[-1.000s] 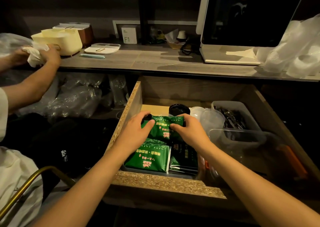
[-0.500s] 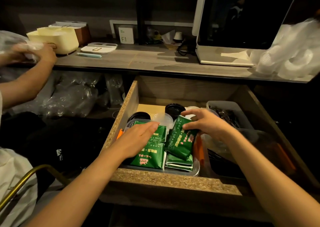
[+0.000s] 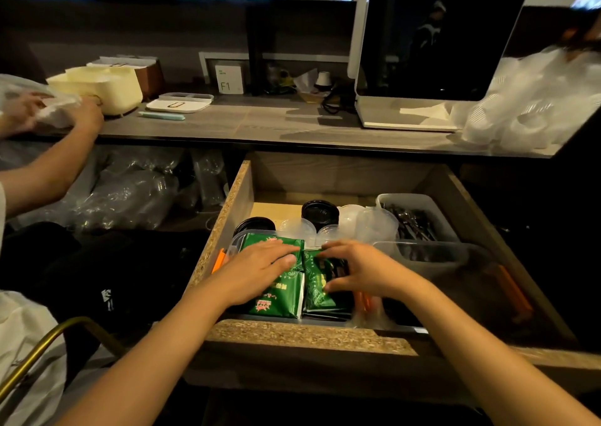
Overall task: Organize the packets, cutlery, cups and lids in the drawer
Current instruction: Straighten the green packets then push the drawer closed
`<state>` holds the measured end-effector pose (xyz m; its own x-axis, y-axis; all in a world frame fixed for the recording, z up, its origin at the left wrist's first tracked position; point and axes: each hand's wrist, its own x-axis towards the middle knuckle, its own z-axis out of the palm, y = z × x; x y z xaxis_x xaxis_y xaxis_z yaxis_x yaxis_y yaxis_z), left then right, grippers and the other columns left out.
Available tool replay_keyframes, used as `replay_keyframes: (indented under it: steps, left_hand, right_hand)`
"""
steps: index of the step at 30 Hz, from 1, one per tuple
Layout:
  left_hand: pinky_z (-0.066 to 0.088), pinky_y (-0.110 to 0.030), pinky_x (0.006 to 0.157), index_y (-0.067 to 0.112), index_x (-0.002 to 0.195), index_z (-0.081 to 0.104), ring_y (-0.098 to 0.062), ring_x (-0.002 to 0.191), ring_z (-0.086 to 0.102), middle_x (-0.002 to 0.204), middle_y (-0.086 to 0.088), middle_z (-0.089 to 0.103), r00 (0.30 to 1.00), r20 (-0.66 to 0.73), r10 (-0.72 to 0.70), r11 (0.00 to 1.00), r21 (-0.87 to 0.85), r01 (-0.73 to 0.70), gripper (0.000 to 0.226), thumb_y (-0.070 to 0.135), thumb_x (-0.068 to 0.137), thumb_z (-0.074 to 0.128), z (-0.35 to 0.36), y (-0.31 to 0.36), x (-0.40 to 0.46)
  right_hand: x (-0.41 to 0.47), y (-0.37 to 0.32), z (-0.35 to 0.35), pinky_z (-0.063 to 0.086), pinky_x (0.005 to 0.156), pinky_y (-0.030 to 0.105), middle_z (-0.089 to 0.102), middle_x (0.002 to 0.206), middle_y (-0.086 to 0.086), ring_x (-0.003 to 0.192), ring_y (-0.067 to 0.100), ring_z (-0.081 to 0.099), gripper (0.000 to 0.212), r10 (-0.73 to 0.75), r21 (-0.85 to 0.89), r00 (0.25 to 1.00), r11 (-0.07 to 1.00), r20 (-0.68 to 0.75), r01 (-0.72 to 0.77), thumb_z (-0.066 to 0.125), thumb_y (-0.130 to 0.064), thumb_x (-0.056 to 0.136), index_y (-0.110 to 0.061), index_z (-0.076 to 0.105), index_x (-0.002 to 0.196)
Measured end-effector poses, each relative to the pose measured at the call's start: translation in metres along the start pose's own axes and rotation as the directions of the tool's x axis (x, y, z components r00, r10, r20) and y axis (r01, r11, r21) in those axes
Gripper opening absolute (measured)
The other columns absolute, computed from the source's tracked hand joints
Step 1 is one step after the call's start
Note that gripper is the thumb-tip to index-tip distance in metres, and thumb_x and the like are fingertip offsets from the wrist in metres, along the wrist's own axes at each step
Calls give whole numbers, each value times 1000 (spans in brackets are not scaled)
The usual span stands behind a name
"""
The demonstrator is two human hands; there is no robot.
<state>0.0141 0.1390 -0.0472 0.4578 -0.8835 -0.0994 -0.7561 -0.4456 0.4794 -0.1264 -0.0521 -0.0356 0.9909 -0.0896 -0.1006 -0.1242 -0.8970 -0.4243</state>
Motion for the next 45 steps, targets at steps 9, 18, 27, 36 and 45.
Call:
replay_keyframes:
  steps: [9,18,27,36,45]
  left_hand:
    - [9,-33,123,49,152,23,-2,151,8,163,19,21,981,73,182,974,121,-190,55,53,102,44,1,18,0]
    - [5,-42,124,44,147,42,-12,154,2,166,15,15,963,176,205,945,221,-242,45,49,102,47,24,53,20]
    - [15,-40,123,42,141,49,-2,148,14,162,16,26,973,123,193,980,30,-198,42,37,101,56,23,52,9]
    - [33,-21,100,27,142,53,1,126,41,145,9,51,981,-142,135,981,-120,-152,37,31,106,44,25,76,-8]
    - [39,-21,96,24,136,58,-6,123,51,134,7,60,979,-36,199,963,-178,-203,35,31,108,38,37,122,55]
  right_hand:
    - [-32,1,-8,42,86,19,58,131,-11,113,3,55,35,157,190,950,976,-269,-107,62,-36,94,-27,62,128]
    - [-76,36,-17,41,106,34,59,133,3,118,14,53,53,398,455,899,846,-186,-280,29,-46,104,-14,61,130]
    - [-87,45,-3,44,100,29,63,122,-1,111,11,58,54,358,539,895,825,-268,-169,26,-50,102,-18,64,124]
    - [-90,59,-23,48,88,26,66,119,-2,102,11,60,37,402,353,894,880,-199,-317,42,-37,103,-19,69,120]
    - [-68,95,-24,48,77,18,64,119,-6,96,7,58,33,342,75,898,924,277,-375,66,-32,92,-26,66,124]
